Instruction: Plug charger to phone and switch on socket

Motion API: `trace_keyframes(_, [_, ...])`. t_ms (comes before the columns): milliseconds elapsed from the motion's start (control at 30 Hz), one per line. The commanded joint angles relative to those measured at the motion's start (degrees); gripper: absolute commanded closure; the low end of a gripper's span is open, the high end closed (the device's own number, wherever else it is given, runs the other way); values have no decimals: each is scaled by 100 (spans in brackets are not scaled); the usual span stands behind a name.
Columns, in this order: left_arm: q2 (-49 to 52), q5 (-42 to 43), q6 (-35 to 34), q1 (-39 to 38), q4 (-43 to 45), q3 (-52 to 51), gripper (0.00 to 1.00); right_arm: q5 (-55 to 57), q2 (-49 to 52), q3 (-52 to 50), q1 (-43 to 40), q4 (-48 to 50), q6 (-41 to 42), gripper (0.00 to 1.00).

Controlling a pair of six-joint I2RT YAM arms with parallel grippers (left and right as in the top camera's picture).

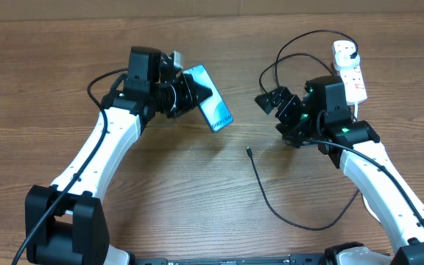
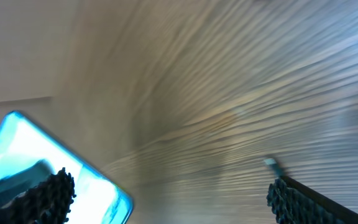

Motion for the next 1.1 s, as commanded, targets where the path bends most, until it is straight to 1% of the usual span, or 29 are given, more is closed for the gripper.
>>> trace_keyframes(0, [-162, 651, 1847, -31, -369, 101, 96, 782, -17, 87, -17, -221, -459, 0])
trace_keyframes(200, [-660, 295, 2798, -39, -1565, 575, 96, 822, -17, 87, -17, -339, -457, 0])
trace_keyframes(233, [-743, 164, 2830, -46, -1762, 682, 96, 822, -17, 87, -17, -339, -457, 0])
trace_keyframes(267, [-835, -160, 2793, -50, -2046, 837, 96, 822, -17, 87, -17, -339, -457, 0])
trace_keyframes(333, [-944, -933, 2509, -57, -2752, 1248, 96, 820, -17, 87, -17, -341, -459, 0])
trace_keyframes(367, [-960, -1137, 2446, -59, -3016, 1412, 96, 820, -17, 87, -17, -341, -459, 0])
trace_keyframes(433, [-966, -1209, 2430, -76, -3357, 1668, 96, 820, -17, 87, -17, -339, -457, 0])
trace_keyframes(533, [-953, -1132, 2358, -76, -3442, 1690, 96, 820, -13, 87, -17, -341, -459, 0])
trace_keyframes(667, [-671, -1495, 2194, -76, -3530, 1685, 96, 822, -9, 87, -11, -444, -459, 0])
trace_keyframes(767, [-417, -1484, 2188, -81, -3543, 1685, 96, 822, -9, 85, -11, -511, -461, 0])
trace_keyframes(933, [-131, -1491, 2173, -151, -3383, 1685, 96, 824, 26, 85, -11, -595, -463, 0])
trace_keyframes(1067, [-4, -1510, 1996, -151, -3228, 1685, 96, 820, 129, 85, -7, -640, -461, 0])
